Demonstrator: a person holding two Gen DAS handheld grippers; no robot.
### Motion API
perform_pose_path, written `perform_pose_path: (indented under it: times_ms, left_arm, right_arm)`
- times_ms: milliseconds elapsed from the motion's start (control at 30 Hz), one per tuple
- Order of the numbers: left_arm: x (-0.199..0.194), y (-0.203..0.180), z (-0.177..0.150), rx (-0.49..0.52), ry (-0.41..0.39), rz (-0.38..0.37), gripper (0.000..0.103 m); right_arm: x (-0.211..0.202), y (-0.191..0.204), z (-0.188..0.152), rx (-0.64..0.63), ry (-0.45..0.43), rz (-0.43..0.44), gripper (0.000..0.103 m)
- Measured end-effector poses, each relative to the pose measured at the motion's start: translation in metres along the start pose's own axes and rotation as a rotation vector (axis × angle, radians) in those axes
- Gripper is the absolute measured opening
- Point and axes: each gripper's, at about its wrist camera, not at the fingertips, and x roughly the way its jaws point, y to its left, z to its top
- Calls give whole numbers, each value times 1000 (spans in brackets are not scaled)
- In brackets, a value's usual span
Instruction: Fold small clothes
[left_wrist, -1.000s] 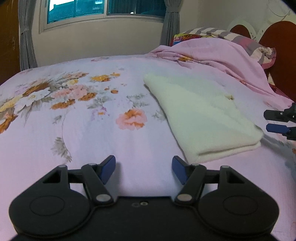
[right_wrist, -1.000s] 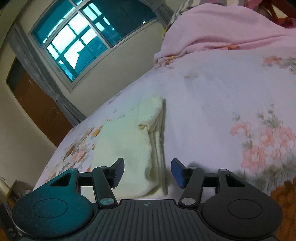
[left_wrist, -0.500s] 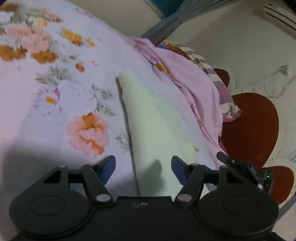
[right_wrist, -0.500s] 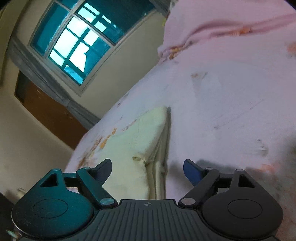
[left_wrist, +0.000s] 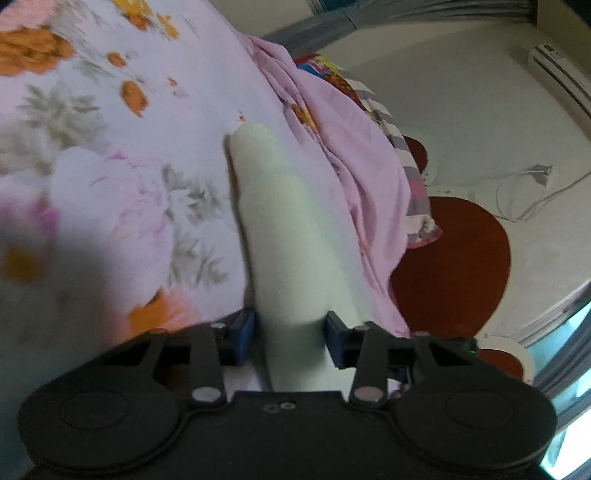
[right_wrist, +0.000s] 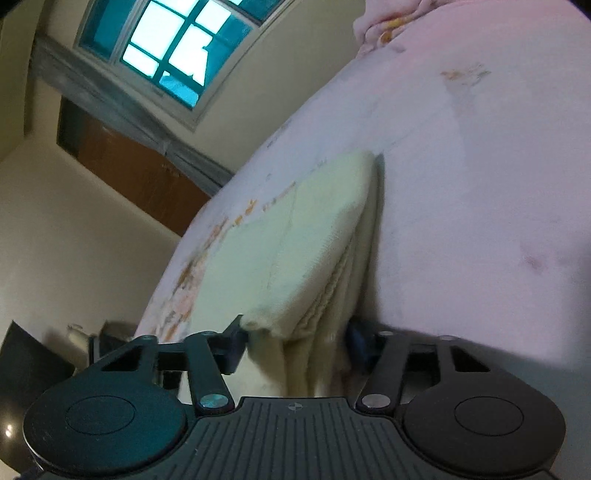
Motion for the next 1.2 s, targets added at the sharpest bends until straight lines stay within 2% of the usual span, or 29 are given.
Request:
perform_pose_path:
  times_ms: [100,267,333,367,433,500,667,900,967,1067,1200]
  left_arm:
    - [12,0,8,11,17,-16,41]
    - [23,-4,13,12,5,-12,42]
    - [22,-8,9,36,-10,10,37]
    - [19,-14,7,57,-22,32,35]
    - [10,-29,1,103,-49,49,32]
    - [-5,-48,-5,142,-80,42,31]
    - [-69,-115,-29,235,-163,-26,31]
    - [-174,-220,-71,432,-234,-24,31]
    - [-199,-242,-86,495,-241,-7,32]
    - [-217,-247,-93,522,-236,24,32]
    - [-214,-218,-83,475,-235,68,32]
  right_arm:
    - [12,-6,10,13,8,39,56]
    - [26,-2,16,-15,27,29,56]
    - [26,3,13,-57,18,14,37]
    - [23,6,8,-63,17,7,32]
    - [11,28,0,-111,-30,-14,29]
    - [-5,52,-8,-161,-66,-5,29]
    - [-63,120,-27,-241,-147,84,29]
    - [-119,250,-69,-416,-184,174,29]
    - [-131,273,-85,-445,-187,200,29]
    - [-126,288,-101,-465,-177,222,29]
    - [-89,278,-101,-401,-141,219,29]
